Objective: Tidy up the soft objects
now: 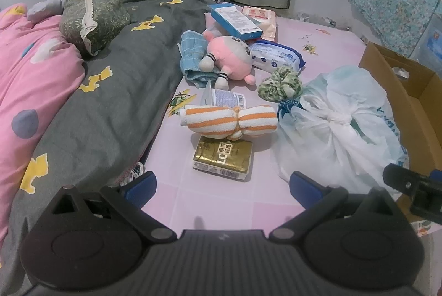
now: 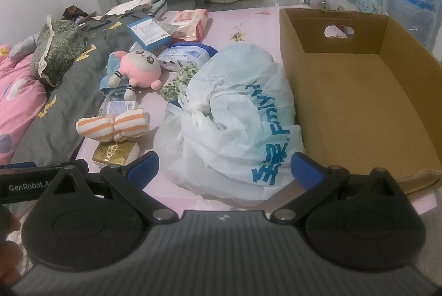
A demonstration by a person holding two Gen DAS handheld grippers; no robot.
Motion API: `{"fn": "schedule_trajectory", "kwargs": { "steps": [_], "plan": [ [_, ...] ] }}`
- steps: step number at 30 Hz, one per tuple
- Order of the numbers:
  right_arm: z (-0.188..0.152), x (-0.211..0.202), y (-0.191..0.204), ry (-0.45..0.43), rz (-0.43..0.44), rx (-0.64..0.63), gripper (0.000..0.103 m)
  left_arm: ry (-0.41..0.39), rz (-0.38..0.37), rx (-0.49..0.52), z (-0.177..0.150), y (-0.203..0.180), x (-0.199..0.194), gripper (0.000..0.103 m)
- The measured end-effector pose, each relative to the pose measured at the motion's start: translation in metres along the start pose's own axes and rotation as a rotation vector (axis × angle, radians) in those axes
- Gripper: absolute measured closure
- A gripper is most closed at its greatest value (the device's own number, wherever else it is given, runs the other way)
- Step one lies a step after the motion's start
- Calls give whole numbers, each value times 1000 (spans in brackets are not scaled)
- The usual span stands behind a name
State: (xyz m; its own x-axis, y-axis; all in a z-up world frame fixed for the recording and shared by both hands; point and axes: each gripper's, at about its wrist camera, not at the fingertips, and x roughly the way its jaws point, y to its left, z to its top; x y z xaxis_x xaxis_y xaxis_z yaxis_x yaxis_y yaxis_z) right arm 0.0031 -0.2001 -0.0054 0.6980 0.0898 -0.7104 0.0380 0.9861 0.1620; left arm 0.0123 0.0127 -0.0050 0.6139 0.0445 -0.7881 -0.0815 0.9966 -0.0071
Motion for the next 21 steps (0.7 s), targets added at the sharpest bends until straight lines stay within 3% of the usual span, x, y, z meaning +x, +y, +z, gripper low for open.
{"fn": "schedule_trajectory", "kwargs": {
  "steps": [7, 11, 17, 21],
  "plan": [
    [0, 1, -2, -11, -9, 7, 1, -7, 4, 2, 2, 3, 0, 0],
    [14, -9, -2, -61, 1, -36, 1, -35, -9, 20, 17, 11, -5, 0],
    [71, -21, -8, -138, 158, -98, 1, -96, -48, 37, 61, 23, -7, 0],
    [119, -6, -3, -166, 244, -231, 1, -133, -126, 11, 93, 29, 6, 0]
  ]
}}
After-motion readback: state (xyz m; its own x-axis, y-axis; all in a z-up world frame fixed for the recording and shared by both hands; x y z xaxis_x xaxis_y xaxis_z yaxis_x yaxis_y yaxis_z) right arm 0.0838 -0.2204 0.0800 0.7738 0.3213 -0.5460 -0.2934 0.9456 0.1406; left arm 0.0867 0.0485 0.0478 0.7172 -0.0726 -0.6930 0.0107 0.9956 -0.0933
